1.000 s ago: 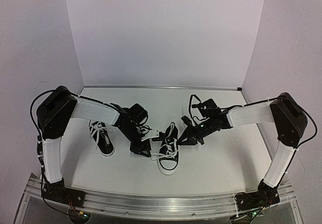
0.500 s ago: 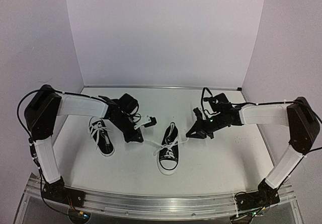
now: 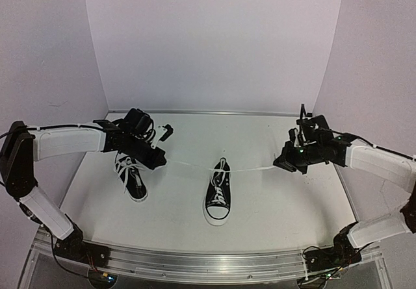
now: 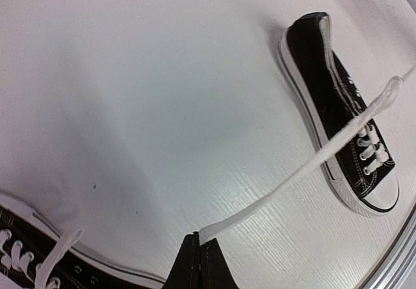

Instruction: Tie the shoes

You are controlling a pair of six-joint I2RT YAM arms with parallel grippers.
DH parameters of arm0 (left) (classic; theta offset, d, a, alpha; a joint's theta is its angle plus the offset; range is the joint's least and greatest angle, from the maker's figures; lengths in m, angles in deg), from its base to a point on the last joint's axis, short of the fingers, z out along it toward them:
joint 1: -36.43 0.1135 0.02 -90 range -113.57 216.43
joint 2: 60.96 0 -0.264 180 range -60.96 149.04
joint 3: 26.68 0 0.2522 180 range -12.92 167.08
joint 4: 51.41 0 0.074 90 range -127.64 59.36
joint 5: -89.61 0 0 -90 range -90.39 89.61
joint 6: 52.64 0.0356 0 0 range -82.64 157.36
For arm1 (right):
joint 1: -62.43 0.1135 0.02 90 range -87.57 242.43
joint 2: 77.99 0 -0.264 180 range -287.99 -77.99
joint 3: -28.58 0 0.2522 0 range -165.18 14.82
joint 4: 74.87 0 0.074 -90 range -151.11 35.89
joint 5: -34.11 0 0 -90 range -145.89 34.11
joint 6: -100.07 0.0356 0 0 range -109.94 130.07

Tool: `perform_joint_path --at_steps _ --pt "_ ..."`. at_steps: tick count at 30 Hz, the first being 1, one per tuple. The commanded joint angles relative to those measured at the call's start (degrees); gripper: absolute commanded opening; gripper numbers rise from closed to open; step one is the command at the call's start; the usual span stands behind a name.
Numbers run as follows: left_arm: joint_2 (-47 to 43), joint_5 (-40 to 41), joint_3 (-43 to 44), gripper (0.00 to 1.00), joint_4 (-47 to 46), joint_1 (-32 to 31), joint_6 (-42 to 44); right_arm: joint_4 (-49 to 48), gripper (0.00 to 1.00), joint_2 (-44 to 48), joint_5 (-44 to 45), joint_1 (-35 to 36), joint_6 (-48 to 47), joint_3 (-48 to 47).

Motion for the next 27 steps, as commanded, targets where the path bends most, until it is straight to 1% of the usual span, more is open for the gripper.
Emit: perform_joint_path --at_steps 1,6,9,12,17,23,27 --pt "-6.12 5.03 -3.79 0.0 -0.08 2.22 -9.56 7.93 0.0 5.2 8.81 -0.63 3.11 2.92" --pt "-10.12 4.11 -9.22 0.0 1.62 2.32 -10.87 10.91 0.0 10.98 8.38 -0.6 5.62 8.83" --pt "-11.59 5.05 -12.37 0.0 3.14 2.32 -12.08 12.06 0.0 14.0 8.13 -0.61 7.64 12.14" --pt "-11.79 7.47 -14.63 0.0 4.22 2.32 -13.41 14.12 0.0 16.94 11.79 -0.61 10.36 13.8" --pt "-7.3 16.69 -11.65 0.0 7.21 2.43 -16.07 14.46 0.0 18.83 18.7 -0.64 15.75 14.37" --pt "-1.27 18.84 -7.84 0.0 8.76 2.67 -18.14 13.83 0.0 16.83 26.13 -0.67 18.97 12.76" --pt "-0.85 21.48 -5.55 0.0 11.12 3.59 -18.39 13.88 0.0 15.05 28.48 -0.62 19.86 12.21"
